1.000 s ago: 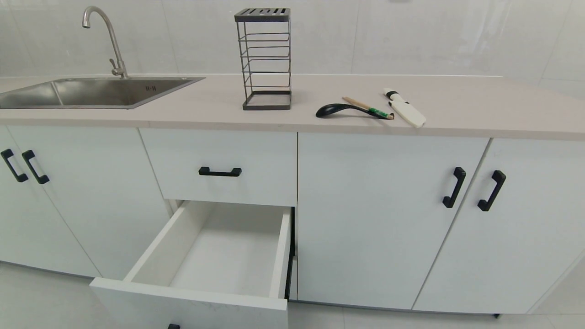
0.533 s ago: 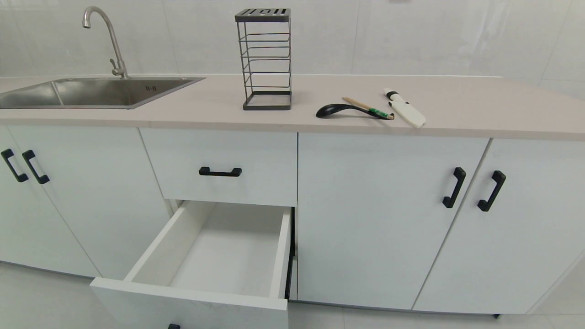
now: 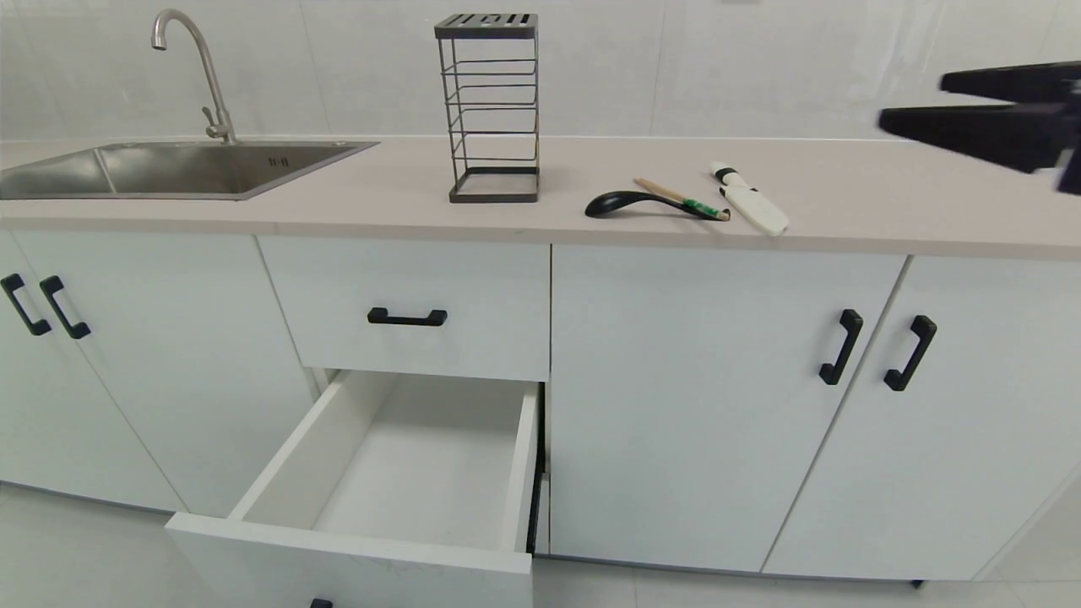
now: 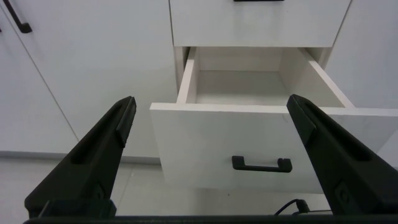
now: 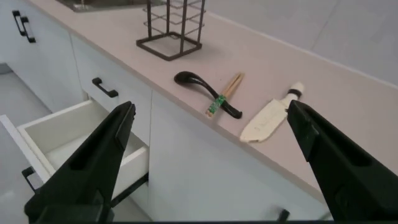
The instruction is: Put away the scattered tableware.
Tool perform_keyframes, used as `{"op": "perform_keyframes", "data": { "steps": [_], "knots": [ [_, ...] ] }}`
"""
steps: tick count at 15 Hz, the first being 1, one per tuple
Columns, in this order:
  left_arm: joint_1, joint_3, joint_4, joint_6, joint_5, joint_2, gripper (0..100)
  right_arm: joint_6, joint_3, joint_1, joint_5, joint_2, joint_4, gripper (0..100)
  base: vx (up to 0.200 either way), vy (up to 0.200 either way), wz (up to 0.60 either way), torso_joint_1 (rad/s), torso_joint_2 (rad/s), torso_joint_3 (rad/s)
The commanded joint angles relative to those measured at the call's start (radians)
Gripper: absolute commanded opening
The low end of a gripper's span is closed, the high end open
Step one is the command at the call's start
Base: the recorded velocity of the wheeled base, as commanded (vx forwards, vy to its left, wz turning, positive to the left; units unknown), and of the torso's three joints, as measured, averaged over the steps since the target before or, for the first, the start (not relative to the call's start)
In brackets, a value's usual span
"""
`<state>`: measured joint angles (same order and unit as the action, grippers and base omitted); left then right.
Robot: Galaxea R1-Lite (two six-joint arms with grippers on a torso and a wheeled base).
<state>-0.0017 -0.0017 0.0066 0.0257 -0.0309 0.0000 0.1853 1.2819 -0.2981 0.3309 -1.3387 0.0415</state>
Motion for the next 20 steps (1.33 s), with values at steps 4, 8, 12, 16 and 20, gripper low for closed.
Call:
{"op": "perform_keyframes", "data": {
  "steps": [4, 8, 12, 16, 20],
  "knots": [
    [0.0, 0.0, -0.002, -0.038, 0.003, 0.002, 100, 0.005, 0.12, -0.119, -0.121, -0.304, 0.008, 100, 0.0, 0.0, 0.0, 0.0, 0.0, 0.0],
    [0.0, 0.0, -0.002, -0.043, 0.003, 0.002, 100, 0.003, 0.125, -0.111, -0.216, -0.352, -0.017, 100, 0.0, 0.0, 0.0, 0.0, 0.0, 0.0],
    [0.0, 0.0, -0.002, -0.044, 0.003, 0.002, 100, -0.01, 0.194, -0.119, -0.296, -0.43, -0.032, 100, 0.0, 0.0, 0.0, 0.0, 0.0, 0.0],
    [0.0, 0.0, -0.002, -0.038, 0.003, 0.002, 100, -0.01, 0.186, -0.121, -0.296, -0.413, -0.032, 100, 0.1, 0.0, 0.0, 0.002, 0.0, 0.0],
    [0.0, 0.0, -0.002, -0.041, 0.003, 0.003, 100, -0.006, 0.103, -0.122, -0.297, -0.35, -0.031, 100, 0.0, 0.0, 0.0, 0.0, 0.0, 0.0]
  ]
}}
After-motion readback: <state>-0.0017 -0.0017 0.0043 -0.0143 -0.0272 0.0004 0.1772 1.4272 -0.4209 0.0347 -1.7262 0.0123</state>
